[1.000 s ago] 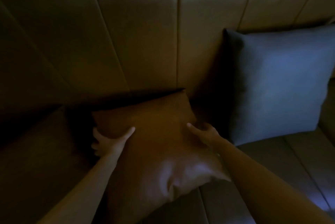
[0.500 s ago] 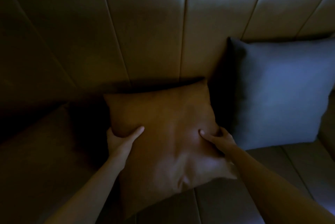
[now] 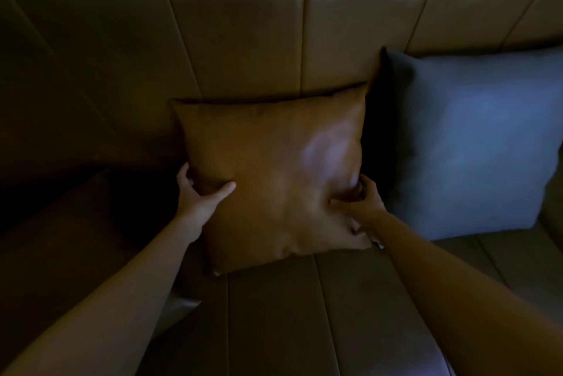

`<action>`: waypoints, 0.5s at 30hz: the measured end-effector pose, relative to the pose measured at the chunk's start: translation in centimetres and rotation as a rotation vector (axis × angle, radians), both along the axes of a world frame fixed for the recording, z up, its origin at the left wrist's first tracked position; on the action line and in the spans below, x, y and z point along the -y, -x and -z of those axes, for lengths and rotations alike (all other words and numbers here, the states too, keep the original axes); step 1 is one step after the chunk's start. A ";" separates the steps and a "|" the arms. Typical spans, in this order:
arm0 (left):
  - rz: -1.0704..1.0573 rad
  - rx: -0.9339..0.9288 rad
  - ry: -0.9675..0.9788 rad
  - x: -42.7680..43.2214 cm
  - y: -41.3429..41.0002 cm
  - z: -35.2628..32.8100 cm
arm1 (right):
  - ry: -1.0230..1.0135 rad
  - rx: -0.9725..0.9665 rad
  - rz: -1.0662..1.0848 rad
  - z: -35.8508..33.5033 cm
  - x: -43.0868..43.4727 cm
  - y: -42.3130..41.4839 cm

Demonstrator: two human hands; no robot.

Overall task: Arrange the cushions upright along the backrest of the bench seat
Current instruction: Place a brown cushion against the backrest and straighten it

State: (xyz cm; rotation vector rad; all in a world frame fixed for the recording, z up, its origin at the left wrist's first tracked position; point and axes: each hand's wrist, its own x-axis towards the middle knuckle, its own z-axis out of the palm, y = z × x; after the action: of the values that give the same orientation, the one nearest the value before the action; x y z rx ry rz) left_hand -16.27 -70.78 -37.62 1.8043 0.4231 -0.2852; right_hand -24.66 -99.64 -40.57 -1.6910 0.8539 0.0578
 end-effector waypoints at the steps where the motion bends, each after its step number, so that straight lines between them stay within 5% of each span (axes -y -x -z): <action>1: -0.009 -0.030 0.021 -0.1 -0.2 -0.1 | 0.000 -0.014 0.003 0.0 0.0 -0.1; 7: 0.071 -0.156 0.057 -0.3 -1.3 -0.6 | -0.068 -0.087 0.008 -0.8 0.3 -1.0; 15: 0.052 0.000 0.086 1.5 -1.0 -0.6 | -0.070 0.025 0.086 -0.7 0.5 -1.1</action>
State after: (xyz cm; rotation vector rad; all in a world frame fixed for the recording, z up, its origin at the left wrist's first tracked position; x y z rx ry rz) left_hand -15.29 -72.23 -37.05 1.7333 0.3591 -0.3345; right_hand -23.54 -100.19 -39.89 -1.5847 0.8949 0.0076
